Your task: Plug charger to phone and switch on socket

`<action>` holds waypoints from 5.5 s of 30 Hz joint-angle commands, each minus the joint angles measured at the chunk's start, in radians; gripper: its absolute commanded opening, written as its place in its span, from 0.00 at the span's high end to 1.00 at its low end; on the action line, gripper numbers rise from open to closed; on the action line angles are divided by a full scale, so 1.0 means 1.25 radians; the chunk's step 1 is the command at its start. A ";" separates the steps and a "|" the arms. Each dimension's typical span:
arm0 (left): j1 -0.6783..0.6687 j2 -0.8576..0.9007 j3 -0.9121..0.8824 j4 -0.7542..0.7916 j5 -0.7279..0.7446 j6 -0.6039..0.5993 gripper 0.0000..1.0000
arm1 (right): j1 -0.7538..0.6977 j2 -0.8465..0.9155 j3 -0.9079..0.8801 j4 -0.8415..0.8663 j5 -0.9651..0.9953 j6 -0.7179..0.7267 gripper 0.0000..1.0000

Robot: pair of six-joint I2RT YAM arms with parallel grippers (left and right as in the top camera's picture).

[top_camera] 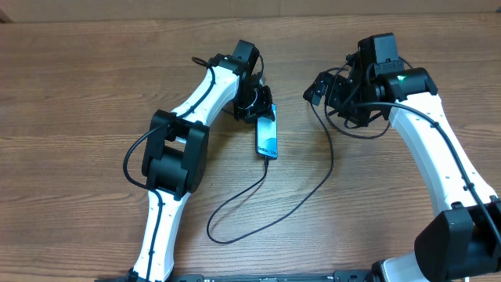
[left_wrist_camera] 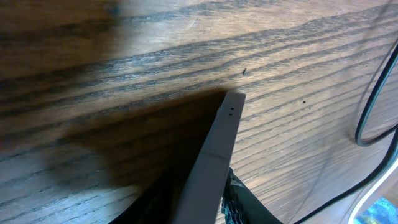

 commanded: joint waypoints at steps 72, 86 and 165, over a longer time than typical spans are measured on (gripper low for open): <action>-0.010 0.002 -0.019 -0.023 -0.034 -0.007 0.59 | 0.001 -0.021 0.006 0.003 0.005 -0.003 0.00; -0.010 0.002 -0.019 -0.027 -0.034 -0.007 0.58 | 0.001 -0.021 0.006 0.003 0.005 -0.003 0.00; 0.027 -0.666 -0.017 -0.270 -0.512 0.128 0.00 | 0.001 -0.021 0.006 -0.011 0.011 -0.003 0.00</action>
